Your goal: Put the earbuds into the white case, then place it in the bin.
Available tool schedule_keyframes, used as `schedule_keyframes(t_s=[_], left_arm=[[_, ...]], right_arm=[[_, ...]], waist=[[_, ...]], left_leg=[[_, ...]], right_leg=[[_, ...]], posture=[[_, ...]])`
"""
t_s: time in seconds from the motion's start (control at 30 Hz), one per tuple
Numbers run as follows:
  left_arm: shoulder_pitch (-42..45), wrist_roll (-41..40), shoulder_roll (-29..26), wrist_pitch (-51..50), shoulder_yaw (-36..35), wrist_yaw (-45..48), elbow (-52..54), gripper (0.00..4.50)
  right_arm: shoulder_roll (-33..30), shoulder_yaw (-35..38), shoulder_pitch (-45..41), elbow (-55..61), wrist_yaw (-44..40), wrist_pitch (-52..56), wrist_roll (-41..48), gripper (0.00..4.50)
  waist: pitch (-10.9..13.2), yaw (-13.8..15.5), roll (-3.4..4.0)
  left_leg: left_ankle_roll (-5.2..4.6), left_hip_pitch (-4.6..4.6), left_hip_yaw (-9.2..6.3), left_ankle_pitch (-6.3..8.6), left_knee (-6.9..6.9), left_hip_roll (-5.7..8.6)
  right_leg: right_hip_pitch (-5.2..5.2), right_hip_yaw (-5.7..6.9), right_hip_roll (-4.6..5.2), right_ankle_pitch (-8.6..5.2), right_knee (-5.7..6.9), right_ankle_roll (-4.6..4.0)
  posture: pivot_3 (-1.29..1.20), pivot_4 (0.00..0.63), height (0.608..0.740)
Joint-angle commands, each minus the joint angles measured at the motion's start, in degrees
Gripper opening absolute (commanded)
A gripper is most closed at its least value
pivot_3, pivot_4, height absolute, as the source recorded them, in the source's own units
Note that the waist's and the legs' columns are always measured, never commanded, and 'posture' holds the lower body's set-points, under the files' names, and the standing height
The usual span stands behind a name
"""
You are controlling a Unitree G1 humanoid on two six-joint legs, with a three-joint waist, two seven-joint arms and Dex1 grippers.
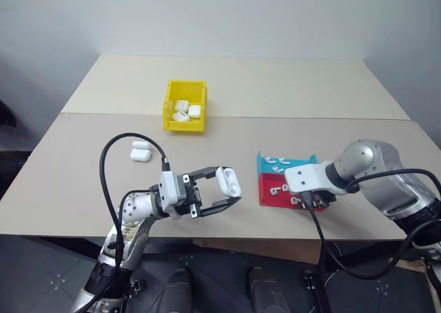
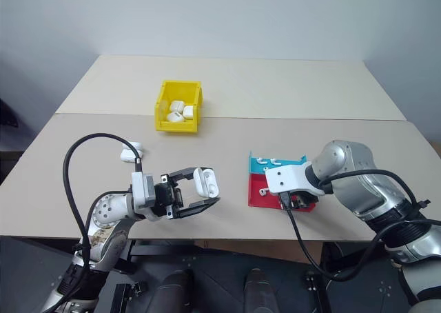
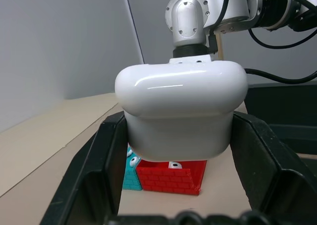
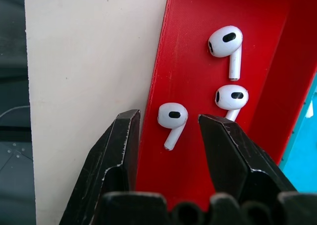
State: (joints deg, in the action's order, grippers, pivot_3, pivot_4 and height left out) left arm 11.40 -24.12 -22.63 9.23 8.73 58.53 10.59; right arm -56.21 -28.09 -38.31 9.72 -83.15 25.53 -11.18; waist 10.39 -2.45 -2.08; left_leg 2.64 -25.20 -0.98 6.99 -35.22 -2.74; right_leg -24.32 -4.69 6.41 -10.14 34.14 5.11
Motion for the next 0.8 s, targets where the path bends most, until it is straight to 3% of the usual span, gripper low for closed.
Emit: schedule_keyframes(t_s=[0.03,0.33,0.47,0.8], left_arm=[[1.0,0.2,-0.1,-0.8,-0.5,-1.2,2.3,2.78],[0.5,0.4,0.0,-1.3,-0.4,-2.0,3.0,2.78],[0.2,0.7,0.0,-1.3,-0.2,-2.1,3.1,2.78],[0.1,1.0,-0.3,-2.1,-0.2,-2.4,3.5,2.78]], right_arm=[[0.7,0.7,-1.6,-1.0,0.3,-0.6,-1.1,2.32],[1.7,0.9,-1.4,-2.5,-0.1,-1.1,-2.0,2.32],[1.8,1.0,-1.6,-3.3,0.3,-1.6,-2.5,1.53],[1.8,1.0,-1.1,-3.7,0.6,-2.7,-3.1,1.53]], waist=[[0.0,0.0,0.0],[0.0,0.0,0.0],[0.0,0.0,0.0],[0.0,0.0,0.0]], left_leg=[[0.0,0.0,0.0,0.0,0.0,0.0],[0.0,0.0,0.0,0.0,0.02,0.0],[0.0,-0.01,0.0,0.0,0.03,0.0],[0.0,-0.01,0.0,0.0,0.05,0.0]], right_leg=[[0.0,0.01,0.0,0.0,0.0,0.0],[-0.01,0.01,0.0,0.0,-0.01,0.0],[-0.02,0.01,0.0,0.0,-0.01,0.0],[-0.03,0.01,0.0,0.0,-0.02,0.0]], posture=[[0.0,0.15,0.74],[0.0,0.15,0.74],[0.0,0.15,0.74],[0.0,0.15,0.74]])
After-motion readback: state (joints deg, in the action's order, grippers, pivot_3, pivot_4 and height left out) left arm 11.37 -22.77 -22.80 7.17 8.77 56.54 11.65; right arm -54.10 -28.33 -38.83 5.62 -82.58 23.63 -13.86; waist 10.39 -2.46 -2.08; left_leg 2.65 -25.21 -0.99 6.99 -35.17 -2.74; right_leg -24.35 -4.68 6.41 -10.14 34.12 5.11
